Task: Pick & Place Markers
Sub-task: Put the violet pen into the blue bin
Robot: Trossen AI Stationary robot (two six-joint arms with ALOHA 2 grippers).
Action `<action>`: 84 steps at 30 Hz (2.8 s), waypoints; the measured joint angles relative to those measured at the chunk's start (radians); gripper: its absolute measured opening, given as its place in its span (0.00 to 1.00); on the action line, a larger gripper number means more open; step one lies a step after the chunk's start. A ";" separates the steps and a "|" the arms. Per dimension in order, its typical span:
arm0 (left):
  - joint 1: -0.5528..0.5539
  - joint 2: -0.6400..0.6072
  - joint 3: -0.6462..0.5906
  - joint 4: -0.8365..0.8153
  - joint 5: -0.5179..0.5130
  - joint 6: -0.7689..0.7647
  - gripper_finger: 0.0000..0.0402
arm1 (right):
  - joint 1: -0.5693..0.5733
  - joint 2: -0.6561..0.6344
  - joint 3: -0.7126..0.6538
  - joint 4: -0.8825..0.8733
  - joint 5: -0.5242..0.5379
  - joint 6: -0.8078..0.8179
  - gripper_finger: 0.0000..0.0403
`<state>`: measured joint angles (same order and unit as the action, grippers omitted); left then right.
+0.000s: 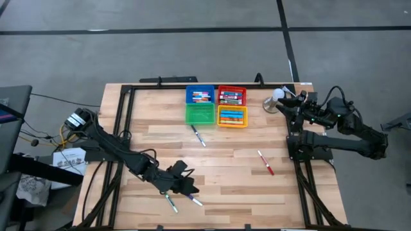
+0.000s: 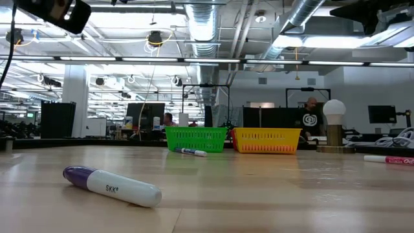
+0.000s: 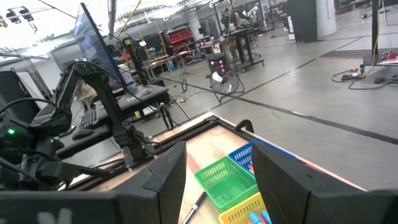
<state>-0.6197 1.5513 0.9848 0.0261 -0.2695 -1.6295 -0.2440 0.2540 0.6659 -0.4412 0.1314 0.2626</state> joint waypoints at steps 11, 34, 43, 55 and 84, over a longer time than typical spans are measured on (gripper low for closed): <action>-0.003 0.000 0.001 0.028 -0.203 -0.137 0.27 | 0.000 0.000 0.000 0.000 0.000 0.000 0.42; 0.013 0.252 0.307 -0.386 -0.104 -0.252 0.27 | 0.000 0.000 0.000 0.000 0.000 0.000 0.42; 0.010 0.322 0.448 -0.491 -0.124 -0.335 0.27 | 0.000 0.000 0.000 0.000 0.000 0.000 0.42; -0.054 0.476 0.627 -0.615 -0.087 -0.530 0.27 | 0.000 0.000 0.000 0.000 0.000 -0.009 0.42; -0.038 0.577 0.681 -0.824 0.135 -0.920 0.27 | 0.001 0.000 0.000 0.000 0.000 -0.044 0.42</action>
<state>-0.6581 2.1284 1.6661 -0.7978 -0.1341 -2.5491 -0.2428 0.2539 0.6659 -0.4412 0.1314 0.2184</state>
